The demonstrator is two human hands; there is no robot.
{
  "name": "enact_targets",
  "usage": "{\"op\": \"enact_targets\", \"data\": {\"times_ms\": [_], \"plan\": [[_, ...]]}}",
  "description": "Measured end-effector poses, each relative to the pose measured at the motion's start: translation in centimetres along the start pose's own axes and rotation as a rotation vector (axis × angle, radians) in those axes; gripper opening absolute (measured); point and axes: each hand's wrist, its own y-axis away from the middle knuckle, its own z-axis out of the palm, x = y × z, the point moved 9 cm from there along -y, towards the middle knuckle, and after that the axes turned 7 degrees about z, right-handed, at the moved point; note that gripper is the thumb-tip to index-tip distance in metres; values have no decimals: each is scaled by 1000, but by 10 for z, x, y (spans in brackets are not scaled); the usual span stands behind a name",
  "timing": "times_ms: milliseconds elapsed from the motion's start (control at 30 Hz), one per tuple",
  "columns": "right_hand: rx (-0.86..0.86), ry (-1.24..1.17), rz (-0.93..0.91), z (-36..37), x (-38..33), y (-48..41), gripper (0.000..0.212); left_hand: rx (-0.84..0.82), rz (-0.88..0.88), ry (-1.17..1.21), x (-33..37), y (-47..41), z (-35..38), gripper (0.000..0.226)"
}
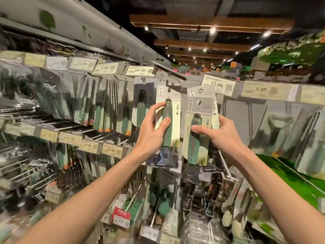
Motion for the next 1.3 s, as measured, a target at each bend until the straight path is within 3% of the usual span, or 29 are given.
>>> {"op": "enact_targets", "data": {"times_ms": [167,633,833,1033,1200,1300], "plan": [[-38,11,-26,13,2,-12,41,56,39,-53,-14,-19,-7,41],[49,10,-75,35,-3,-17,41,-4,198,-4,-19,-44,-13,42],[69,10,-77,41,-5,-16,44,-74,62,-44,-38,-53,-5,44],[91,32,-66,44,-3,-19,52,-215,-79,-232,-43,-60,8,54],[94,44,-58,44,-4,-17,50,-270,-139,-258,-51,-62,19,34],[98,44,-49,43,-3,-15,49,-323,-138,-267,-54,-60,25,47]]}}
